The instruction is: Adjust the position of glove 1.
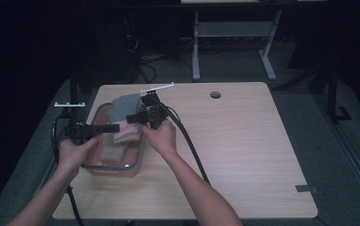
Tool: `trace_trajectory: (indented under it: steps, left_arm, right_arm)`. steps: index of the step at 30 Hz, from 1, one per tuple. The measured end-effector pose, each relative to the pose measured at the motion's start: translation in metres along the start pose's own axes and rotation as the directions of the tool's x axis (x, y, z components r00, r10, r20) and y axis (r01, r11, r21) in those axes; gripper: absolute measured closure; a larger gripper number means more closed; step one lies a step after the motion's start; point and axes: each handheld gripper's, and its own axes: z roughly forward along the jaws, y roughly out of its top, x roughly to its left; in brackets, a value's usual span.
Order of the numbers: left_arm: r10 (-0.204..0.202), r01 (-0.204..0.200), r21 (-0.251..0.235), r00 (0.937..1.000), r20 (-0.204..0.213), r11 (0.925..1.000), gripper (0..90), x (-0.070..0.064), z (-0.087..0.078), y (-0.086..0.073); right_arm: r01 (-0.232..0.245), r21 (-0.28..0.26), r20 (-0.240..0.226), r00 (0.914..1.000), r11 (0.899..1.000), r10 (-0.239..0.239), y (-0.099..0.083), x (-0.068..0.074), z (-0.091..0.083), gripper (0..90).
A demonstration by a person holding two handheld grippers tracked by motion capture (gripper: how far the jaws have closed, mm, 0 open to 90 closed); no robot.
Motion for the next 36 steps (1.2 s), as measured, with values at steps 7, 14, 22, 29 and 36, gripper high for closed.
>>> trace_trajectory:
  steps: [7,14,22,29,36]
  left_arm:
    - [-0.013,0.013,0.001,0.9997,-0.021,0.9999,66.5,0.011,-0.005,-0.001]
    - [-0.026,0.027,0.013,0.9990,-0.035,0.9996,66.5,0.023,-0.011,-0.003]
    - [-0.037,0.040,0.035,0.9975,-0.060,0.9986,66.6,0.033,-0.013,-0.006]
    - [-0.050,0.055,0.067,0.9951,-0.085,0.9962,66.6,0.043,-0.012,-0.010]
    - [-0.078,0.089,0.111,0.9918,-0.101,0.9898,66.6,0.056,-0.009,-0.016]
  right_arm:
    - [-0.016,0.002,-0.010,0.9998,1.000,0.016,0.001,0.002,0.014,73.3]
    - [-0.020,0.014,-0.023,0.9995,1.000,0.020,0.001,0.003,0.030,73.4]
    - [-0.036,0.027,-0.028,0.9989,0.999,0.036,-0.001,0.003,0.045,73.3]
    - [-0.051,0.050,-0.026,0.9983,0.997,0.052,-0.005,0.001,0.057,73.3]
    - [-0.053,0.095,-0.018,0.9983,0.994,0.055,-0.011,-0.003,0.075,73.1]
